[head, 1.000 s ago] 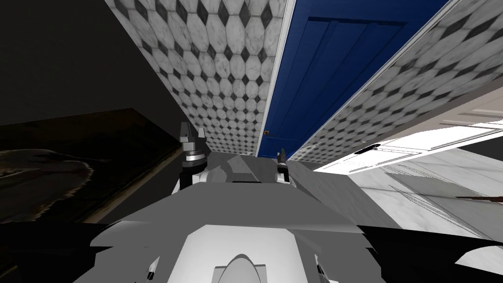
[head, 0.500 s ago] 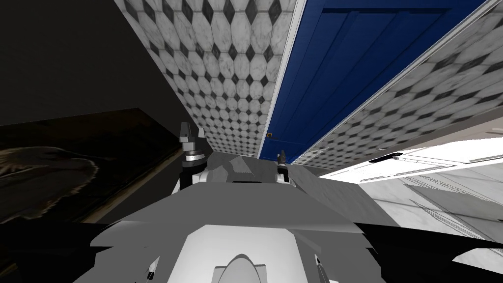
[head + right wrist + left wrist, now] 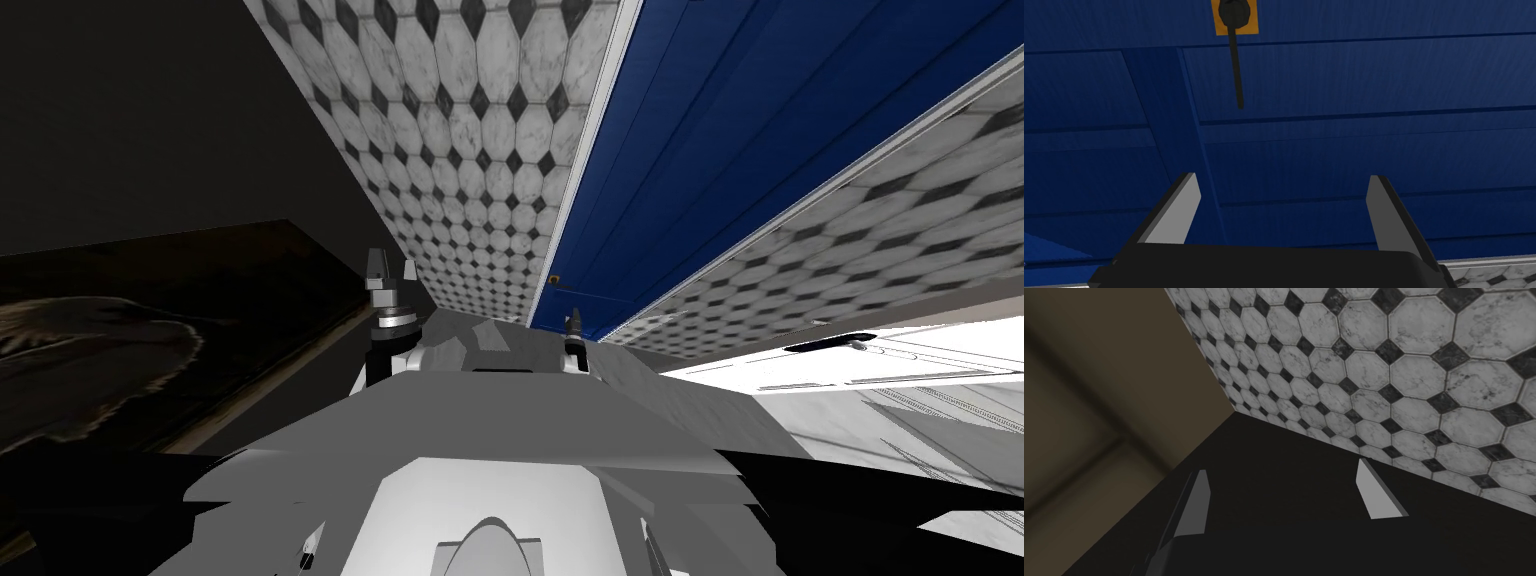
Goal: Pull the door open
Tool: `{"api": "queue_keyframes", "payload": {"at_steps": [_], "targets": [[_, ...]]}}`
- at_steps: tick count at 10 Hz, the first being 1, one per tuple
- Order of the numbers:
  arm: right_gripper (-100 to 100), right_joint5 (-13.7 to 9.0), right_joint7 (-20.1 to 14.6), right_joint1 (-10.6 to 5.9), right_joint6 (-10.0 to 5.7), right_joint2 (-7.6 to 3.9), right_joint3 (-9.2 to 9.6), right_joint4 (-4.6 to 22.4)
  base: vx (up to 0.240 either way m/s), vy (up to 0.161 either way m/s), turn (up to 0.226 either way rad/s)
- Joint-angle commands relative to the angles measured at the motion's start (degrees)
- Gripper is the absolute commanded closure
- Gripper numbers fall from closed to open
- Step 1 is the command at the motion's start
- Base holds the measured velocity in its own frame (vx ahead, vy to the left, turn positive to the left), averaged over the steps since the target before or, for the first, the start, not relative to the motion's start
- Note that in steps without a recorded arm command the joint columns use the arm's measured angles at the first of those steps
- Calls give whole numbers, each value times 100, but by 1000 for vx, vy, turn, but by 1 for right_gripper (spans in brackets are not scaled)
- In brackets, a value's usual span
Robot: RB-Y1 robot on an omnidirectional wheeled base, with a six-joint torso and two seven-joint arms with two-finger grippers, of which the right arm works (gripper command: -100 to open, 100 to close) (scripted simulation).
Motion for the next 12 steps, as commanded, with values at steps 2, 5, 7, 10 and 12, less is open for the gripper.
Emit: {"api": "queue_keyframes", "payload": {"at_steps": [2, 5, 7, 10, 12], "targets": [[-100, -28, -1, -164, -113, -29, -49, 409, 84, -23, 87], [-100, -56, 0, -312, -208, -53, -101, 792, 93, -22, 83], [-100, -72, 0, -393, -260, -66, -129, 1003, 79, -30, 60], [-100, -101, 1, -541, -354, -89, -181, 1385, 89, -39, 90], [-100, -112, 1, -595, -389, -97, -200, 1527, 58, -17, 36]]}}
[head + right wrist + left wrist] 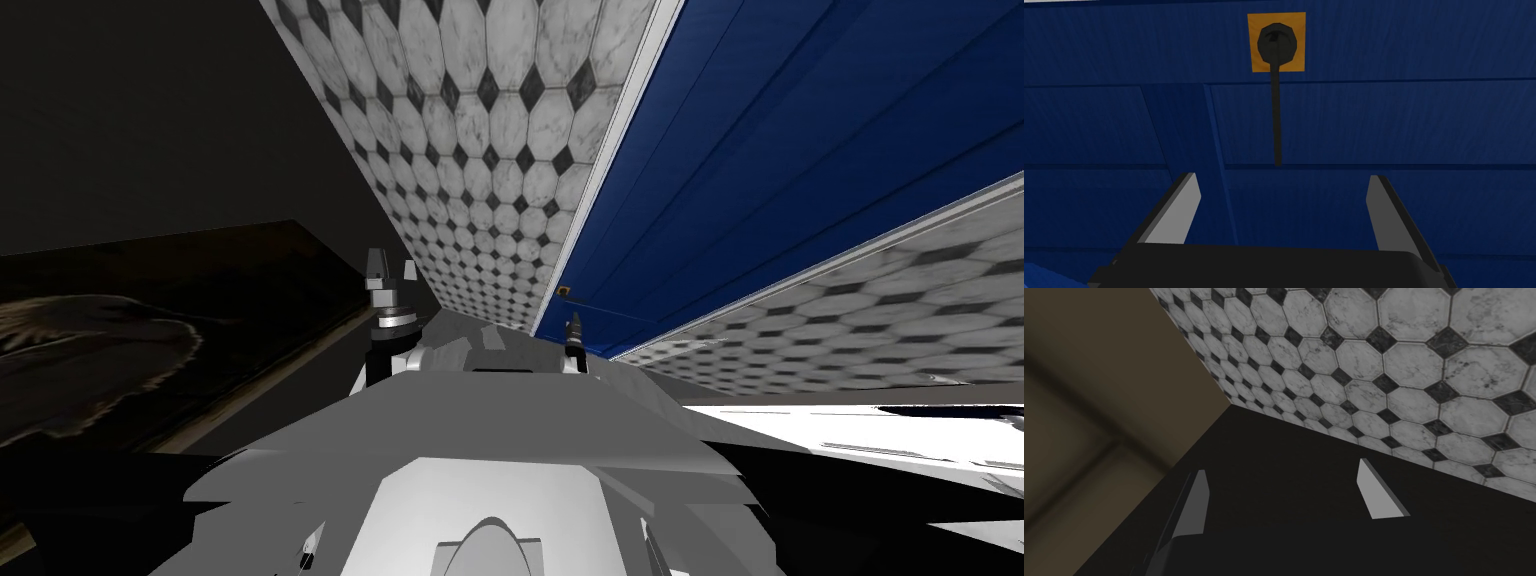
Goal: Pull the door open
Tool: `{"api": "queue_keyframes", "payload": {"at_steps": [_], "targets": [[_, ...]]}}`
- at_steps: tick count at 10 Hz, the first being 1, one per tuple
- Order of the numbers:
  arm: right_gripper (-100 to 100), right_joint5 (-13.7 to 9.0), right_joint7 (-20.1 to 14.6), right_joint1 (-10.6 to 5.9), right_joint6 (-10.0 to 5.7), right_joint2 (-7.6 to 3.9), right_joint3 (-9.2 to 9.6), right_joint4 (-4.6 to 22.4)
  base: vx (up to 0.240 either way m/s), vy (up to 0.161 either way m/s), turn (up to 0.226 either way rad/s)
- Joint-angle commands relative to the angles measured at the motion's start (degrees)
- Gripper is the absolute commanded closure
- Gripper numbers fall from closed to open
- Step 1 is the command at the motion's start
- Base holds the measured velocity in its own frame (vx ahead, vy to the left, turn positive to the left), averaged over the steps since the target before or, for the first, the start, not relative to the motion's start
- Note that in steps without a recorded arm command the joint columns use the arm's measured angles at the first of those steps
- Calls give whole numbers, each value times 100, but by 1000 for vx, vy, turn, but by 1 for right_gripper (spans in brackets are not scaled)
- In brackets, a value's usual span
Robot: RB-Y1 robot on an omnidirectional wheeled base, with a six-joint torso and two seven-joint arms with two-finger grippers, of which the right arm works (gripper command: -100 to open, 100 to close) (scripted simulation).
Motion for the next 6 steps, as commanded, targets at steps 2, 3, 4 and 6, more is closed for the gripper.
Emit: {"api": "queue_keyframes", "payload": {"at_steps": [2, 3, 4, 6], "targets": [[-100, -17, -2, -91, -66, -14, -31, 238, 68, -22, 64], [-100, -25, -2, -132, -92, -20, -45, 343, 55, -22, 58], [-100, -21, 3, -105, -70, -11, -37, 274, 24, -12, 14], [-100, -54, -83, -45, -124, -110, -80, 323, 139, -17, 82]]}}
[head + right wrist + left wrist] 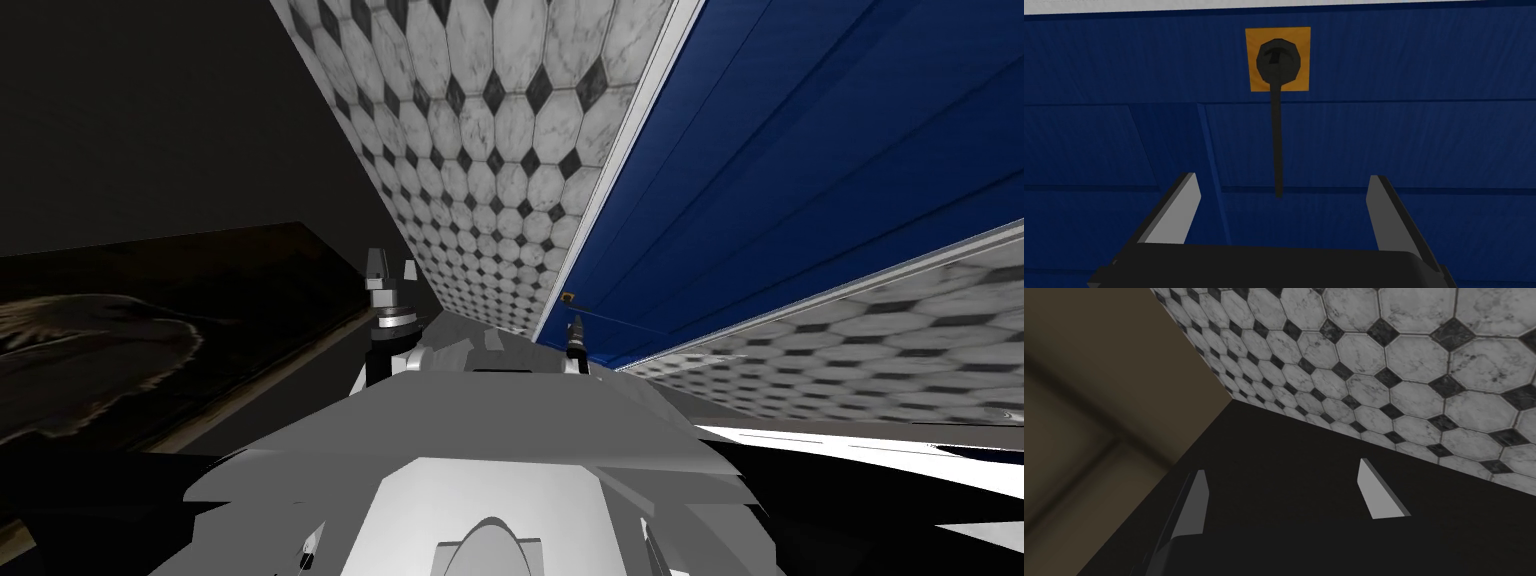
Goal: Pull the door open
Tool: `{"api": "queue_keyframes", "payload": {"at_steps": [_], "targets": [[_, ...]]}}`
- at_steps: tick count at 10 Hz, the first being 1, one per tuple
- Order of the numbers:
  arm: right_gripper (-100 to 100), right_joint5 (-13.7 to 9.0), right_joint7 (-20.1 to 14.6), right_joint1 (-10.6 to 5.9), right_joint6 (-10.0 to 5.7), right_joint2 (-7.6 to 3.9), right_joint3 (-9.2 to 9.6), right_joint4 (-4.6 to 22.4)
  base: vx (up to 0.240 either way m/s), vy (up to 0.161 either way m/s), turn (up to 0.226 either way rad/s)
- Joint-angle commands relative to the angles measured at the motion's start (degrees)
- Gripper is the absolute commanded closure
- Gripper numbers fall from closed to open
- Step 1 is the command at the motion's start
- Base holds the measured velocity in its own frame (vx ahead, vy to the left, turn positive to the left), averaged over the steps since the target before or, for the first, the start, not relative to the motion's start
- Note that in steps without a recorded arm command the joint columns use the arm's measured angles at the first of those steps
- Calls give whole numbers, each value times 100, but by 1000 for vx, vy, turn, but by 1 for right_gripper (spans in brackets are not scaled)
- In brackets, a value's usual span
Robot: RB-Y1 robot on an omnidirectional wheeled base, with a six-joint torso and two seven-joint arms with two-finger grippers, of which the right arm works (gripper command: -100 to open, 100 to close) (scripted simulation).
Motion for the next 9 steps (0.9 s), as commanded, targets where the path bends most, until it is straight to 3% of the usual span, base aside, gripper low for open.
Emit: {"api": "queue_keyframes", "payload": {"at_steps": [1, 6, 8, 9], "targets": [[-100, -18, -54, 64, 10, -56, -21, -52, 170, -43, 60], [-100, -104, -279, 231, -112, -313, -128, 50, 183, -39, 85], [-100, -106, -286, 239, -105, -325, -130, 40, 117, -26, 46], [100, -106, -286, 239, -105, -325, -130, 40, -8, 1, -10]]}}
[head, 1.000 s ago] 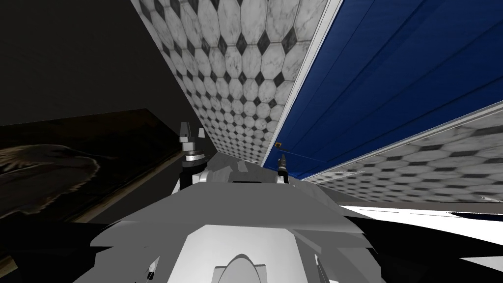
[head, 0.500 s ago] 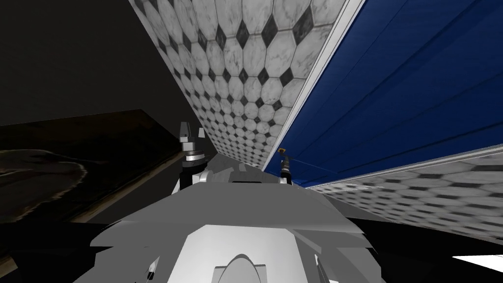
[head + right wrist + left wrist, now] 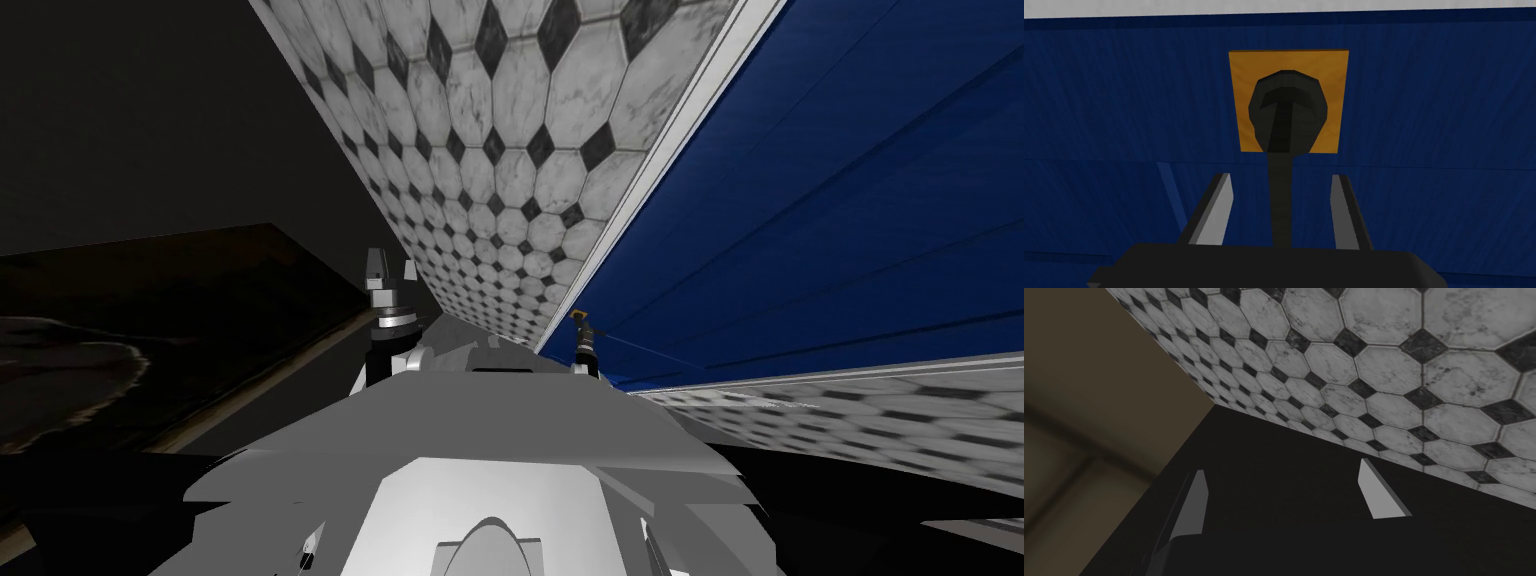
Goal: Pull the door open
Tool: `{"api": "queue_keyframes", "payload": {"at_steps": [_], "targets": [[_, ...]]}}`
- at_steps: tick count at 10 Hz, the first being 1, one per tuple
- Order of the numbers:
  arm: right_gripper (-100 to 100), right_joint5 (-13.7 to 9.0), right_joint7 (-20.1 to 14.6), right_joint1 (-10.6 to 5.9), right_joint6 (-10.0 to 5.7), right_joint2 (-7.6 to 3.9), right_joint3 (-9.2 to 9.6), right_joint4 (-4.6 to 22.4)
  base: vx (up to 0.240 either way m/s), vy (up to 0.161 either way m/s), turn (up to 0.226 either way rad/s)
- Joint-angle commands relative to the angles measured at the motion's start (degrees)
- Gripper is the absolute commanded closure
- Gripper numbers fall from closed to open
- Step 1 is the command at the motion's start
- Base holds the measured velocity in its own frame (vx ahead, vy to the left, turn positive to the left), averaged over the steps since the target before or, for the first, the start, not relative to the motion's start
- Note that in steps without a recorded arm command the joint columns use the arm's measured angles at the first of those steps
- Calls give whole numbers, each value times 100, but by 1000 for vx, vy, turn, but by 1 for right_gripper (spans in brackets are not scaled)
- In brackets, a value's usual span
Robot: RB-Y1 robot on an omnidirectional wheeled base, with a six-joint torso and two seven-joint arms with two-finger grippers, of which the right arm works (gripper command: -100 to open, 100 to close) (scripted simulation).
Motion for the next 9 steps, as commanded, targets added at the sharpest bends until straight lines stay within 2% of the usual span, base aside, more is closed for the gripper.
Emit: {"api": "queue_keyframes", "payload": {"at_steps": [1, 5, 9], "targets": [[100, 0, 4, 1, 1, 2, 1, 2, -25, 6, -11], [100, 0, 4, 1, 1, 2, 1, 2, -11, 2, 3], [100, 126, -232, 88, -62, -107, 211, -21, -177, -13, 94]]}}
